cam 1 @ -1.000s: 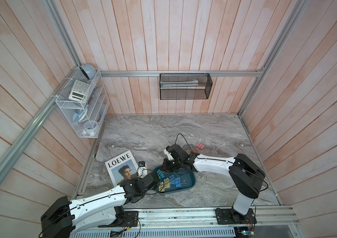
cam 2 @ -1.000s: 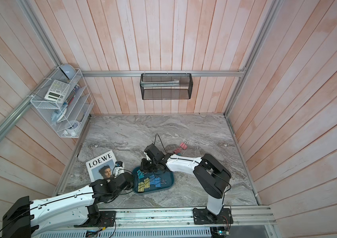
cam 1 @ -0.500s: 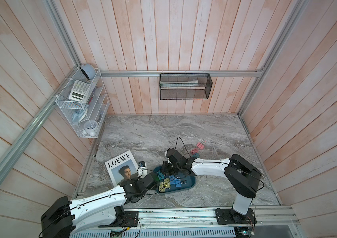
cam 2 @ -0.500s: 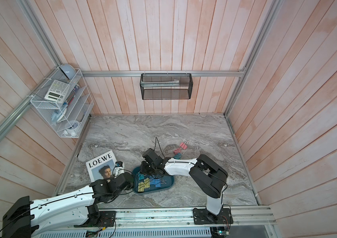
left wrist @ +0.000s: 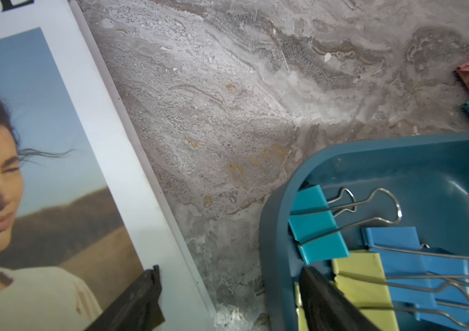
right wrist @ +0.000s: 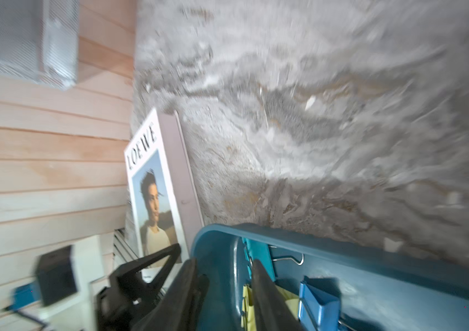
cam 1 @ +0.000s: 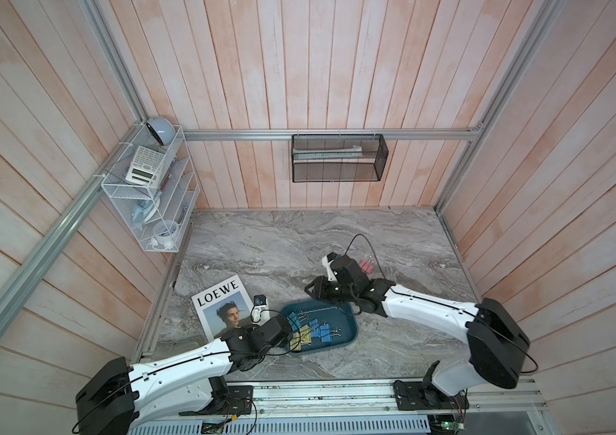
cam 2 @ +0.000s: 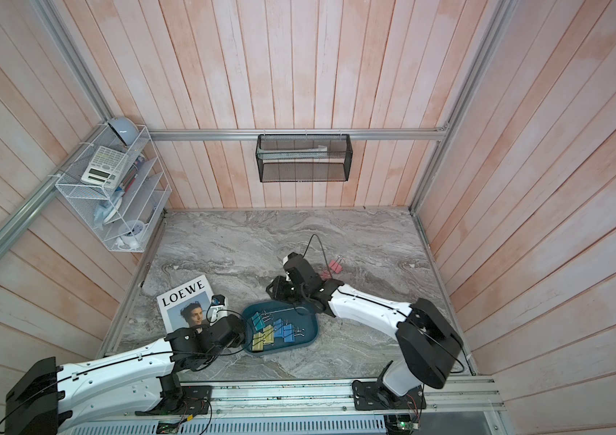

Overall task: Put the binder clips in the storage box
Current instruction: Pick up the binder clip at the center of the board.

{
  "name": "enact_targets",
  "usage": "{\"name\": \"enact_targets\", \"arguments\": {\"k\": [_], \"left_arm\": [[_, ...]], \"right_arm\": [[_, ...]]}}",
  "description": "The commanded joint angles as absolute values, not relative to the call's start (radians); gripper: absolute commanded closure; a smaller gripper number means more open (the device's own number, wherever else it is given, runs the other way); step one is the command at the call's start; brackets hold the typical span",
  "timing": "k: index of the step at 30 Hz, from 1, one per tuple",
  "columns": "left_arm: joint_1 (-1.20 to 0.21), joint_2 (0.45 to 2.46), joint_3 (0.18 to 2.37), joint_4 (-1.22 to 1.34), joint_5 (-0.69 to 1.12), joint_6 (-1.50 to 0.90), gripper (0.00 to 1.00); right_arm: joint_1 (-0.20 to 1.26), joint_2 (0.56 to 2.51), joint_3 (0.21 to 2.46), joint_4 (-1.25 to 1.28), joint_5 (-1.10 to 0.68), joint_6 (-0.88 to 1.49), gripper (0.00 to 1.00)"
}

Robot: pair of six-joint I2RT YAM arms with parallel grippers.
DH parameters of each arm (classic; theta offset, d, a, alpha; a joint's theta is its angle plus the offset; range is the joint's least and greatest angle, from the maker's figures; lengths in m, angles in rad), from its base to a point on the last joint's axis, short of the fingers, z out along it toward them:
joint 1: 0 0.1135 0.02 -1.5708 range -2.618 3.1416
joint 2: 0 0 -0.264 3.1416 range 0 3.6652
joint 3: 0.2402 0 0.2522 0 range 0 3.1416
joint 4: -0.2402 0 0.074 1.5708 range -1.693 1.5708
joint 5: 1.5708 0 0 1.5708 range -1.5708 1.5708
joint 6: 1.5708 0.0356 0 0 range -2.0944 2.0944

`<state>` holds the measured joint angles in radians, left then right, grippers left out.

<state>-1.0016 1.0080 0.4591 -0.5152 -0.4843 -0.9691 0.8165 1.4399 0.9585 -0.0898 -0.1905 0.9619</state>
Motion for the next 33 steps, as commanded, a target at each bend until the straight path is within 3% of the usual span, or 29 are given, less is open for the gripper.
{"name": "enact_targets", "arguments": {"k": [1, 4, 9, 18, 28, 33], "left_arm": [[-0.996, 1.026, 0.453, -0.516, -0.477, -0.968, 0.18], [-0.996, 1.034, 0.451, -0.504, -0.476, -0.968, 0.18], [-0.996, 1.065, 0.463, -0.491, -0.477, -0.962, 0.18], [-0.996, 1.084, 0.471, -0.488, -0.474, -0.959, 0.18], [-0.996, 1.084, 0.470, -0.488, -0.475, -0.959, 0.18], [-0.996, 1.086, 0.469, -0.487, -0.472, -0.957, 0.18]], "right_arm": [[0.709, 1.319, 0.959, -0.382, -0.073, 0.934, 0.64], [0.586, 1.221, 0.865, -0.414, 0.009, 0.905, 0.64], [0.421, 1.244, 0.768, -0.365, -0.092, 0.916, 0.64], [0.394, 1.483, 0.844, -0.309, -0.258, 0.870, 0.64], [0.390, 1.535, 0.858, -0.263, -0.244, 0.873, 0.65], [0.382, 1.563, 0.866, -0.255, -0.242, 0.866, 0.73]]}}
